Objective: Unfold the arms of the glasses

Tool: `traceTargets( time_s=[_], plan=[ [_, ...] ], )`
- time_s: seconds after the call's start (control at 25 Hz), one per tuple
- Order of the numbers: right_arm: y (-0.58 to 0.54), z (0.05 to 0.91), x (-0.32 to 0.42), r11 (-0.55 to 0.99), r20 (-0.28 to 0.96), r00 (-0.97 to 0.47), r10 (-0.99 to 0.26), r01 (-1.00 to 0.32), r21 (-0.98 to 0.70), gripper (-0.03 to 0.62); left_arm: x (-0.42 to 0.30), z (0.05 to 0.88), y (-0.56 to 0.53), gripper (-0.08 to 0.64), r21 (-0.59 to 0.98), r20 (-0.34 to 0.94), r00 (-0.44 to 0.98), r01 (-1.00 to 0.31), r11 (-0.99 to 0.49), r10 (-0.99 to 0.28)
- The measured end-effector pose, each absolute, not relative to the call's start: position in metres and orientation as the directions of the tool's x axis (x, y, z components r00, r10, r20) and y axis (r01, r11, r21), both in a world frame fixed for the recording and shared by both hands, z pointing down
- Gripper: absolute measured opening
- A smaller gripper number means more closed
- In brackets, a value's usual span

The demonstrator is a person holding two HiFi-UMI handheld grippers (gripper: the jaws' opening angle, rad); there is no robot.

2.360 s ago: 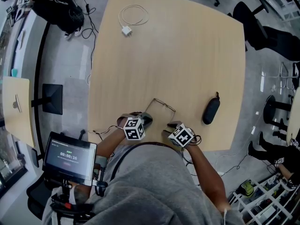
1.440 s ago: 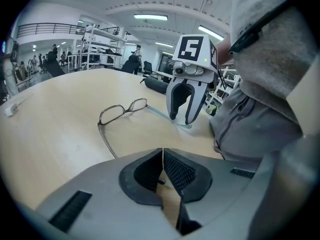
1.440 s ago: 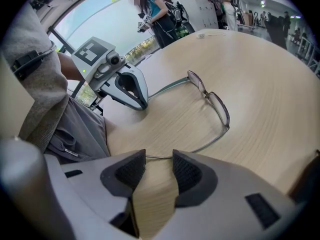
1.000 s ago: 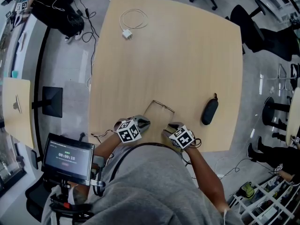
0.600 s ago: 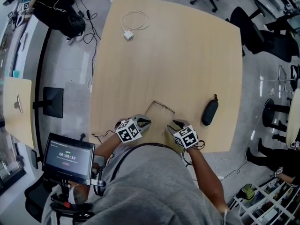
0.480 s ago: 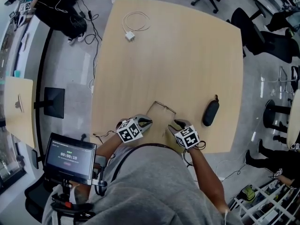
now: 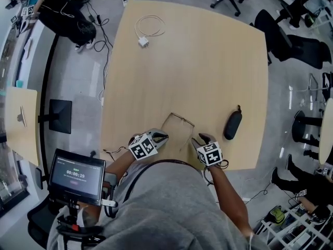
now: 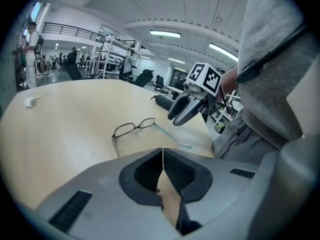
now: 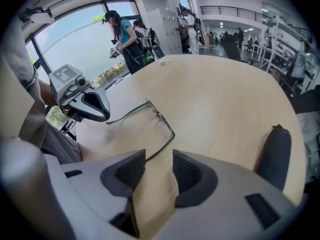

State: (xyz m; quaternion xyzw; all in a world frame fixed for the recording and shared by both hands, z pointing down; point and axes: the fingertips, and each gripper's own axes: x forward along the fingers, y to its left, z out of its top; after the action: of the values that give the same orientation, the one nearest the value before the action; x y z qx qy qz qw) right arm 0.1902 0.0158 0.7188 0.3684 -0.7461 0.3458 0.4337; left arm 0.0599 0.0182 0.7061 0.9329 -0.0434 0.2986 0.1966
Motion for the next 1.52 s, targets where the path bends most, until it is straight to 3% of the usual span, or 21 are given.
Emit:
traceTargets(
  time_s=[0.28,0.76,0.92,1.12,1.32,1.52],
  plan=[
    [-0.02,0.683,0.184,0.476,0.794,-0.404,-0.454,-0.864,-0.168,0.172,0.062,0.702,0.012,0.008,0.335,0.564,0.825,-0.197,-0.921,0.028],
    [-0.033,0.665,0.179,0.511,0.767,-0.371,-0.524,-0.857,-0.067,0.172,0.061,0.697,0.01,0.008,0.32,0.551,0.835,-0.195,-0.927,0.014],
    [-0.055,0.607,0.18,0.473,0.657,-0.39,-0.646,-0.879,-0.056,0.162,0.069,0.647,-0.016,0.008,0.296,0.455,0.888,-0.217,-0.93,-0.062],
    [-0.093,0.522,0.181,0.457,0.505,-0.422,-0.753,-0.887,-0.06,0.075,0.08,0.569,-0.07,0.008,0.279,0.291,0.936,-0.28,-0.919,-0.197],
    [-0.091,0.459,0.152,0.505,0.405,-0.484,-0.776,-0.861,-0.06,0.009,0.065,0.503,-0.08,0.008,0.235,0.175,0.947,-0.305,-0.923,-0.269],
    [-0.056,0.417,0.121,0.557,0.336,-0.549,-0.765,-0.827,-0.082,0.008,0.043,0.457,-0.055,0.008,0.161,0.122,0.951,-0.303,-0.939,-0.286]
  ],
)
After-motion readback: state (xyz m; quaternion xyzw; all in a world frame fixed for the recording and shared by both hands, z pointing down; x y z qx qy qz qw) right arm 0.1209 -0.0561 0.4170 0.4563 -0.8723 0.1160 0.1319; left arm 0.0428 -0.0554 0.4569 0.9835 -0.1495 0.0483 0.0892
